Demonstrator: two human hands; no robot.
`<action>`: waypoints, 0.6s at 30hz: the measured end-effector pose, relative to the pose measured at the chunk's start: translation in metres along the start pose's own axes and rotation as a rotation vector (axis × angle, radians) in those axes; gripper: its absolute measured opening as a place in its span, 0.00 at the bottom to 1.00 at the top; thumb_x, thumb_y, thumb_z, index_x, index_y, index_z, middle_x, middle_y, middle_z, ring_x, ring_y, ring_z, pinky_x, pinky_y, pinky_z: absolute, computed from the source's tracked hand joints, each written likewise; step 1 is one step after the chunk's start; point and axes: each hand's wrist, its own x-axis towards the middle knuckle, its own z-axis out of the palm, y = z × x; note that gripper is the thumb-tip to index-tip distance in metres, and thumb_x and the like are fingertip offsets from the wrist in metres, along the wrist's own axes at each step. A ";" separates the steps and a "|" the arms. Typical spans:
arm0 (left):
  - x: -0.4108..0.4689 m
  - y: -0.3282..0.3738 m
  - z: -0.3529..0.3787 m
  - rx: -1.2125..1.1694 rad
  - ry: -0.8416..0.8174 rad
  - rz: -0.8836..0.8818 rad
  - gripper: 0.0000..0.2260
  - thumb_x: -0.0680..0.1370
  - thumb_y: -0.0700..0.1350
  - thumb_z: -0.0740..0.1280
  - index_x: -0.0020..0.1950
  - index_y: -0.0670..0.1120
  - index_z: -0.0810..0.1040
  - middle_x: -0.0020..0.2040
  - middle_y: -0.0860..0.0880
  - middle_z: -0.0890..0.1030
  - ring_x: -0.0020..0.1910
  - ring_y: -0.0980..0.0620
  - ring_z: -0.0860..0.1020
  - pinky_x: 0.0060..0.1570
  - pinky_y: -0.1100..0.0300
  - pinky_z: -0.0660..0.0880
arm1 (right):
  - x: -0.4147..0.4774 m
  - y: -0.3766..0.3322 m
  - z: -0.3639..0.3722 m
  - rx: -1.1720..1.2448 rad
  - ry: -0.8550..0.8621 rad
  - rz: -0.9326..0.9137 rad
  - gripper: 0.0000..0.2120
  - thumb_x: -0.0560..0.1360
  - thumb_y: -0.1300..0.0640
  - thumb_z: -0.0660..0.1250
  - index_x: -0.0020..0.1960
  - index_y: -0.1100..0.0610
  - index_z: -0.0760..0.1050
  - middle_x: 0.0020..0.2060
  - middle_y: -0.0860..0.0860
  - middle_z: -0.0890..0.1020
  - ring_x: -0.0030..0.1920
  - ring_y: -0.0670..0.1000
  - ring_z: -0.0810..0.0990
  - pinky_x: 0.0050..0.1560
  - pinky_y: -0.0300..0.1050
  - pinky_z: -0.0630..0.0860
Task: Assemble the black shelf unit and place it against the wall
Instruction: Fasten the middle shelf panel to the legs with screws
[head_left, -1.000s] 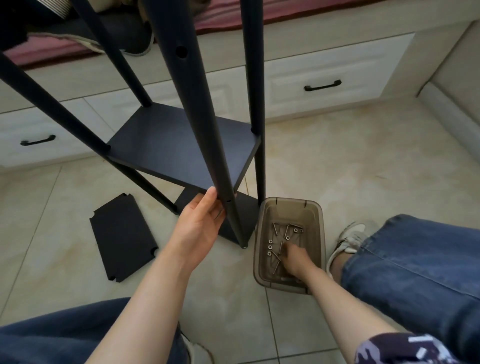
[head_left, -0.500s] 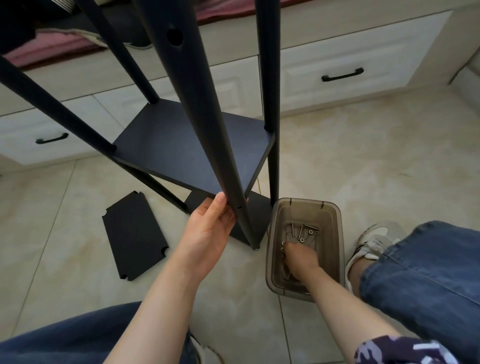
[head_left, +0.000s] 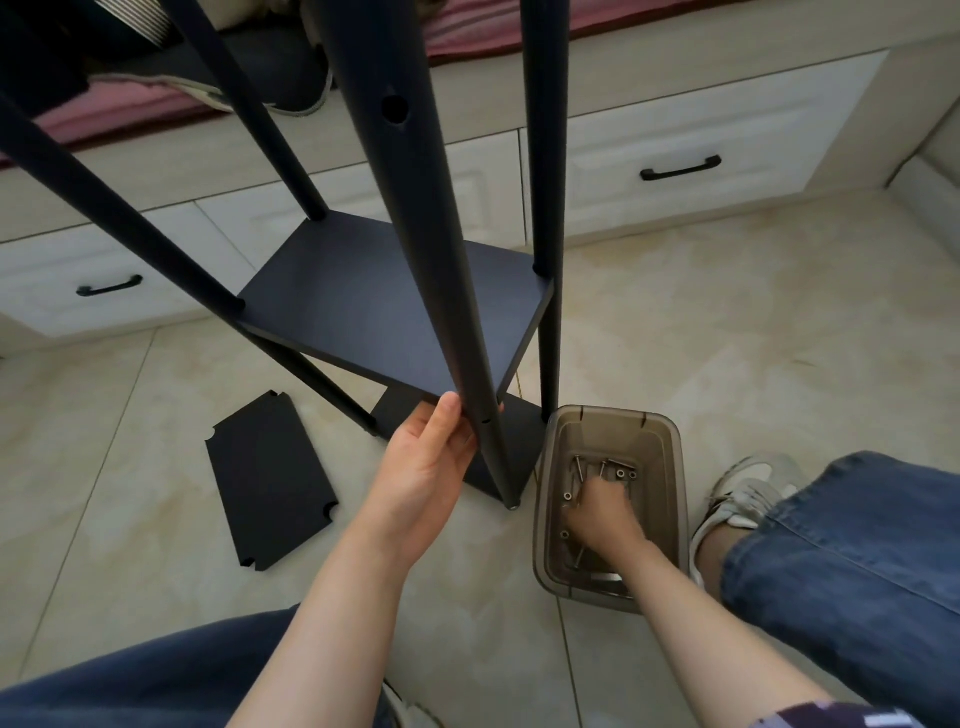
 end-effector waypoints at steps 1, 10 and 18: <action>0.000 0.000 0.000 0.003 -0.002 0.004 0.16 0.75 0.49 0.64 0.59 0.44 0.79 0.53 0.48 0.86 0.61 0.46 0.82 0.66 0.53 0.73 | -0.004 -0.006 -0.005 0.121 0.059 0.015 0.06 0.76 0.59 0.69 0.52 0.59 0.77 0.42 0.52 0.80 0.43 0.51 0.81 0.36 0.39 0.75; -0.003 -0.002 0.004 -0.087 0.000 0.019 0.13 0.74 0.52 0.66 0.49 0.48 0.87 0.50 0.47 0.85 0.59 0.45 0.81 0.64 0.53 0.73 | -0.069 -0.072 -0.046 0.791 0.495 0.005 0.09 0.74 0.62 0.69 0.38 0.57 0.70 0.35 0.57 0.80 0.38 0.56 0.81 0.33 0.42 0.71; -0.005 -0.002 0.009 -0.012 0.060 0.068 0.22 0.73 0.55 0.68 0.61 0.43 0.79 0.49 0.48 0.86 0.55 0.48 0.84 0.63 0.51 0.76 | -0.145 -0.115 -0.056 1.041 0.511 -0.334 0.09 0.73 0.71 0.69 0.39 0.63 0.72 0.32 0.53 0.84 0.37 0.51 0.85 0.39 0.37 0.78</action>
